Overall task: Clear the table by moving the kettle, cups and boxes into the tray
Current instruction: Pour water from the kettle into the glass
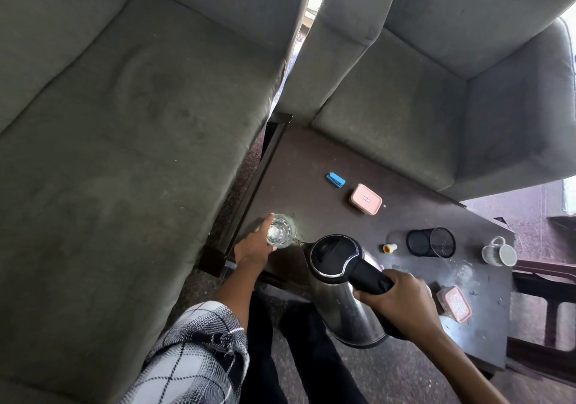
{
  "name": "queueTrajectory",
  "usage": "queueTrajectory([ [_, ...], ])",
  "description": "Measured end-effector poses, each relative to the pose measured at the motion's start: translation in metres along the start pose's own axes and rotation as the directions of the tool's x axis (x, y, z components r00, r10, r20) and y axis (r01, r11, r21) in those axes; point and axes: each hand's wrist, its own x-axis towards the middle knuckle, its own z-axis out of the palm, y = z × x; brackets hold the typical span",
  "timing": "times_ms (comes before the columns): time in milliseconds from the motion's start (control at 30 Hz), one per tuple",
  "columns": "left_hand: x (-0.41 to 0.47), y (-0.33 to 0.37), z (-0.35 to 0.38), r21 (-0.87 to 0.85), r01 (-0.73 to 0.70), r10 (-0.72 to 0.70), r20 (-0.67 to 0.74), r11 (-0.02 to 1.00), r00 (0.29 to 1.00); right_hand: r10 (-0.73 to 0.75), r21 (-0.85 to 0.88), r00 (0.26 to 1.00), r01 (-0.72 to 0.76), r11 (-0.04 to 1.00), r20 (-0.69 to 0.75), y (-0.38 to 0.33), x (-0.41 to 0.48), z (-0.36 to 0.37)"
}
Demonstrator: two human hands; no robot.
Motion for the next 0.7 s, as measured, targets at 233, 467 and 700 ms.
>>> queueTrajectory([
  [233,-0.0006,0.0008,-0.0001,0.003,0.005,-0.005,-0.003,1.0,1.0,0.016,0.005,1.0,-0.016,1.0,0.005,0.0002,0.0,-0.0034],
  [467,-0.0001,0.0001,0.0011,0.002,0.01,-0.01,-0.014,1.0,1.0,0.01,0.016,1.0,-0.011,1.0,0.009,-0.0006,0.0008,-0.0049],
  [700,-0.0001,0.0001,0.0008,0.011,0.01,-0.01,-0.019,1.0,1.0,0.008,0.025,1.0,-0.008,1.0,0.005,0.0005,0.0023,-0.0037],
])
